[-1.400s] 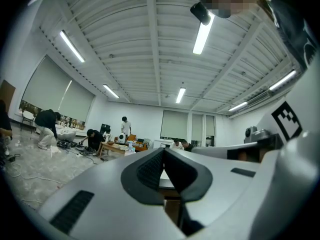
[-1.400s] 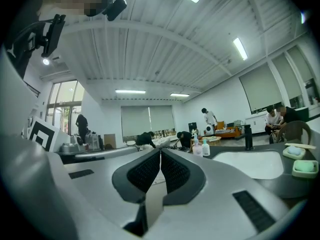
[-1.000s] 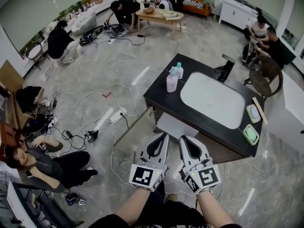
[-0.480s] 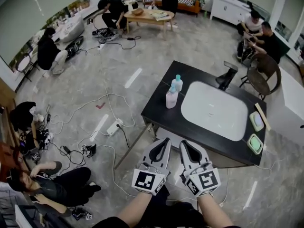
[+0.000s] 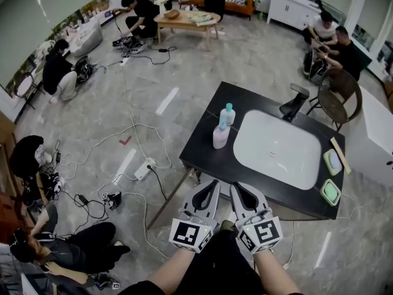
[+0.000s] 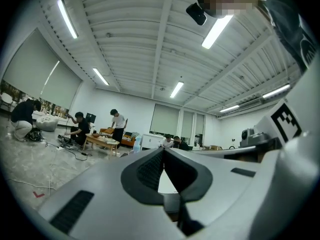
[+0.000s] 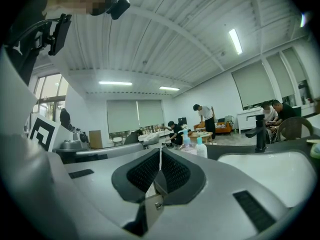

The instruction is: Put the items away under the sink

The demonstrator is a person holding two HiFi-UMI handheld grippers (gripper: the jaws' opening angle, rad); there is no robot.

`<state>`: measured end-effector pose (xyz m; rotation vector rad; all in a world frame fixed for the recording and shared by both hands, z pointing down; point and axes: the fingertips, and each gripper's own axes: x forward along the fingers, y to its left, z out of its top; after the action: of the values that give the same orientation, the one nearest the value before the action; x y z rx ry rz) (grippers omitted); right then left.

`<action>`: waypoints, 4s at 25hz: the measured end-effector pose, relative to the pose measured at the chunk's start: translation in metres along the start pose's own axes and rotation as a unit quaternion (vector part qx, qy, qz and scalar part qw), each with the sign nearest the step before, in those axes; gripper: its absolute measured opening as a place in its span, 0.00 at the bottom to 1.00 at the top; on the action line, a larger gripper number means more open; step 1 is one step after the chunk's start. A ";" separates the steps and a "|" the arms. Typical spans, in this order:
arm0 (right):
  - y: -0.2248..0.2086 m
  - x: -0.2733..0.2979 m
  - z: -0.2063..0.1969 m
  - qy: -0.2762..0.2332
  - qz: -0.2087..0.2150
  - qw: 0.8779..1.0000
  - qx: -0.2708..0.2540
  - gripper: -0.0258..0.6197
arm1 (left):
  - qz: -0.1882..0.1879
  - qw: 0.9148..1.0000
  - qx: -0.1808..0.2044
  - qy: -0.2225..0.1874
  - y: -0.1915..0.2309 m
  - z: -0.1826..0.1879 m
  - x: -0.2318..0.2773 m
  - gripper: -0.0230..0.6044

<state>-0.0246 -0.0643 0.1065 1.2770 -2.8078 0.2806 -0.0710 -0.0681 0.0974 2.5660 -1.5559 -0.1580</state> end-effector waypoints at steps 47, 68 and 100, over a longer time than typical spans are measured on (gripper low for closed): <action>-0.087 0.105 -0.048 0.072 0.056 0.995 0.044 0.09 | 0.035 0.996 0.007 0.086 0.090 -0.085 0.138 0.46; -0.100 0.122 -0.058 0.086 0.059 0.993 0.059 0.09 | -0.014 0.995 0.037 0.087 0.101 -0.092 0.179 0.46; -0.090 0.111 -0.064 0.084 0.049 0.993 0.063 0.09 | -0.038 0.994 0.077 0.064 0.082 -0.088 0.152 0.37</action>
<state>-0.0325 -0.1933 0.1957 1.0817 -2.7501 0.5514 -0.0586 -0.2346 0.1953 2.6922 -1.4808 0.1204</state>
